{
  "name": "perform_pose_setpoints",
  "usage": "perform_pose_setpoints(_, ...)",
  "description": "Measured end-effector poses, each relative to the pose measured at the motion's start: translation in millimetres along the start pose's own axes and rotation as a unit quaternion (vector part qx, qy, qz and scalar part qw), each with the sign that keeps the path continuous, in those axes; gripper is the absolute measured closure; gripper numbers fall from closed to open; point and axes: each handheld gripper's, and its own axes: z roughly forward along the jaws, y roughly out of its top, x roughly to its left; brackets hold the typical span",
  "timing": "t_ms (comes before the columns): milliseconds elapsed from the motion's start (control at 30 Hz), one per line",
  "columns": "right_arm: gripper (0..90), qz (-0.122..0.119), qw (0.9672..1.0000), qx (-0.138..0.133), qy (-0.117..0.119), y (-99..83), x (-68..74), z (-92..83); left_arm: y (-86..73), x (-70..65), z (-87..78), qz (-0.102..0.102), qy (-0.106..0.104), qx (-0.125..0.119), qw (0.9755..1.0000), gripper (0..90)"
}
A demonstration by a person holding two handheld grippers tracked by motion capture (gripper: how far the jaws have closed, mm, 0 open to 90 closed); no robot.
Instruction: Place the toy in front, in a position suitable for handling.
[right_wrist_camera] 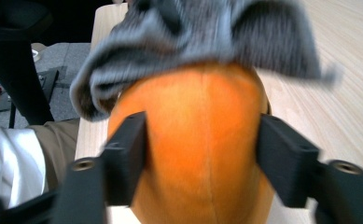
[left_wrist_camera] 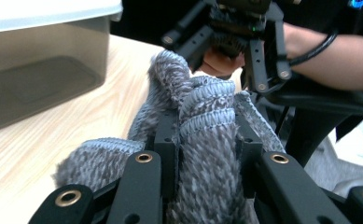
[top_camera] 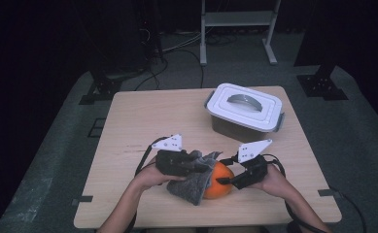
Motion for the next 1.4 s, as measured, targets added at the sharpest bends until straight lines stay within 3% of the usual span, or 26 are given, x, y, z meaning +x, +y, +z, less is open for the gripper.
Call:
perform_pose_setpoints(100, 46.6, -0.006, 1.0, -0.001, 0.007, -4.7, -0.8, -2.7, -8.3, 4.6, -3.4, -0.015, 0.002, -0.008, 0.9999, 69.4)
perform_pose_setpoints(167, 54.0, -0.02, 0.9998, 0.0, 0.007, -4.4, 1.2, -3.5, -16.1, 5.6, 3.3, -0.036, -0.015, -0.02, 0.999, 69.8)
perform_pose_setpoints(267, 57.8, -0.026, 0.9995, 0.001, 0.016, -1.2, 2.2, 0.2, -18.0, 4.0, 6.2, -0.042, -0.023, -0.023, 0.9986, 70.4)
perform_pose_setpoints(300, 59.1, -0.027, 0.9994, -0.002, 0.024, 0.2, 2.1, 1.7, -17.2, 3.7, 3.8, -0.039, -0.023, -0.028, 0.9986, 70.8)
perform_pose_setpoints(333, 60.5, -0.014, 0.9989, -0.028, 0.034, 2.4, -0.1, 3.1, -15.5, 3.7, -1.1, -0.038, -0.024, -0.034, 0.9984, 71.8)
perform_pose_setpoints(533, 60.7, -0.026, 0.9975, -0.045, 0.047, 12.8, 0.7, 16.4, -2.4, -1.9, -19.0, -0.017, -0.02, -0.03, 0.9992, 72.1)
perform_pose_setpoints(567, 60.4, -0.028, 0.997, -0.053, 0.048, 15.8, 0.6, 20.9, -1.7, -1.3, -23.9, -0.014, -0.008, -0.022, 0.9996, 72.0)
perform_pose_setpoints(667, 59.0, -0.034, 0.9975, -0.044, 0.043, 12.1, -3.0, 28.0, -4.9, 0.0, -23.1, -0.014, 0.0, -0.007, 0.9999, 72.0)
perform_pose_setpoints(733, 58.6, -0.033, 0.9974, -0.045, 0.045, 9.7, -3.9, 28.8, -10.3, 1.7, -21.6, -0.02, -0.002, -0.013, 0.9997, 72.2)
perform_pose_setpoints(933, 57.3, -0.039, 0.9981, -0.031, 0.037, 0.5, -4.9, 18.5, -16.6, 4.3, -19.4, -0.02, 0.001, -0.013, 0.9997, 72.3)
perform_pose_setpoints(1100, 57.7, -0.038, 0.998, -0.035, 0.037, -3.8, -6.1, 16.2, -21.3, 6.4, -20.6, -0.027, 0.001, -0.018, 0.9995, 72.1)
perform_pose_setpoints(1400, 57.6, -0.036, 0.9981, -0.036, 0.034, -10.8, -8.2, 9.6, -33.5, 8.4, -26.0, -0.034, 0.018, 0.0, 0.9993, 71.8)
